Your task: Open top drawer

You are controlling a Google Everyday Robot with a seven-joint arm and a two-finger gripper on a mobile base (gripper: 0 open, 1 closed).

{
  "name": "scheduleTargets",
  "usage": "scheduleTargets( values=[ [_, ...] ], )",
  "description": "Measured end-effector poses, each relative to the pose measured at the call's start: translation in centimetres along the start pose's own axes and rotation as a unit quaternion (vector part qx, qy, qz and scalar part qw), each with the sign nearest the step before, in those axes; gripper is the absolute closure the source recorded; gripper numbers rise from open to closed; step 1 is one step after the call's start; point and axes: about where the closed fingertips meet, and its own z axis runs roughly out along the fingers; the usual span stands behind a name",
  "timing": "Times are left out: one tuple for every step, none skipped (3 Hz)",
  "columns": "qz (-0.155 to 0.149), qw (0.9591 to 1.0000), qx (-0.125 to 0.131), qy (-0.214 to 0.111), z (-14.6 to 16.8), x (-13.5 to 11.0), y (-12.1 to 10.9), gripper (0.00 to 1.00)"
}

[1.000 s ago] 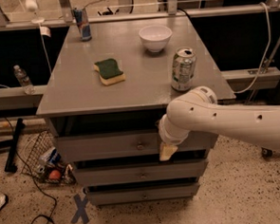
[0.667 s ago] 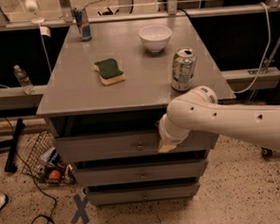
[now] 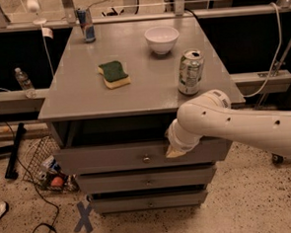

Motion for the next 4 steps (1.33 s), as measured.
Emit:
scheduleTargets(
  values=[
    [0.000,1.0000,0.000,0.000,-0.09,-0.01,-0.02,1.00],
    [0.000,1.0000,0.000,0.000,-0.09,-0.01,-0.02,1.00],
    [0.000,1.0000,0.000,0.000,-0.09,-0.01,-0.01,1.00],
    [0.000,1.0000,0.000,0.000,-0.10,-0.01,-0.01,1.00]
  ],
)
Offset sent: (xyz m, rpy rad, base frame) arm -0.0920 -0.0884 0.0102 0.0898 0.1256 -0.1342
